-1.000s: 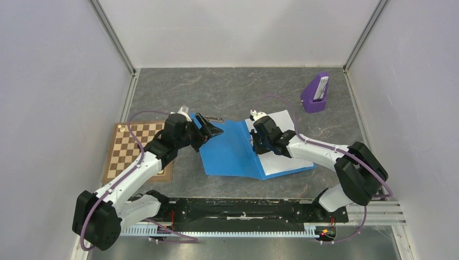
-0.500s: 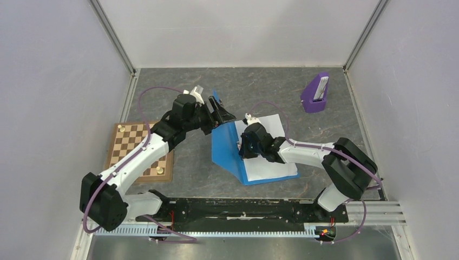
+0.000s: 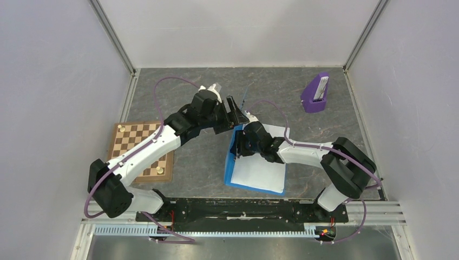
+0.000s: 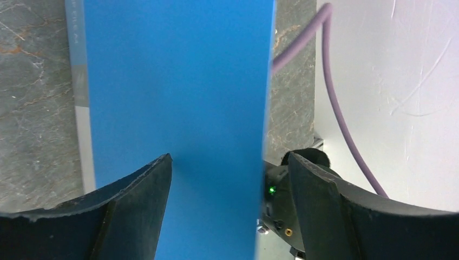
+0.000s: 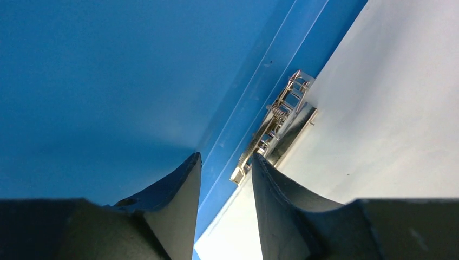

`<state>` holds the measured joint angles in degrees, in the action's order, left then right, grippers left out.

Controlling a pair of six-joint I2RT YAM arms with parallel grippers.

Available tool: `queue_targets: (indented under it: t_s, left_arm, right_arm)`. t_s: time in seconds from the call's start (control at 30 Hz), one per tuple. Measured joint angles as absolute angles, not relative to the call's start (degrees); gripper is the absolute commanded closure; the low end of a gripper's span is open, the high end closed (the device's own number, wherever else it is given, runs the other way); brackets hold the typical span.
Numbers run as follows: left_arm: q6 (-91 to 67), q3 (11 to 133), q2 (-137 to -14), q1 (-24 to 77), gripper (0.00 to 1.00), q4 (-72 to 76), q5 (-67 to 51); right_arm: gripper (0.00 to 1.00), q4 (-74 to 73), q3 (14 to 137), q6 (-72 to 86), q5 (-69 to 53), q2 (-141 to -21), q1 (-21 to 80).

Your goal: Put the files into the folder

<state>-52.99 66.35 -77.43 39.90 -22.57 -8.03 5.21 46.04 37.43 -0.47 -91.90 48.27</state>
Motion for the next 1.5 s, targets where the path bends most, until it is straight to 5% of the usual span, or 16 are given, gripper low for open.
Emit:
queue_targets:
  t_s: [0.37, 0.73, 1.07, 1.5]
  left_arm:
    - [-53.08, 69.19, -77.43, 45.43, 0.15, -26.92, -2.42]
    - [-54.26, 69.28, -79.96, 53.01, 0.15, -24.45, -0.45]
    - [-54.83, 69.25, -85.03, 56.05, 0.15, -16.82, -4.12]
    - [-53.25, 67.51, -94.15, 55.99, 0.15, -12.08, -2.35]
  right_arm:
    - [0.45, 7.29, 40.18, 38.44, -1.91, -85.3, 43.16]
    - [0.08, -7.14, 34.85, 35.09, 9.52, -59.81, 36.58]
    - [0.05, -23.77, 31.33, 34.85, 24.64, -34.11, 35.03]
    - [0.02, -27.62, 33.65, 32.14, 26.68, -39.44, 35.03]
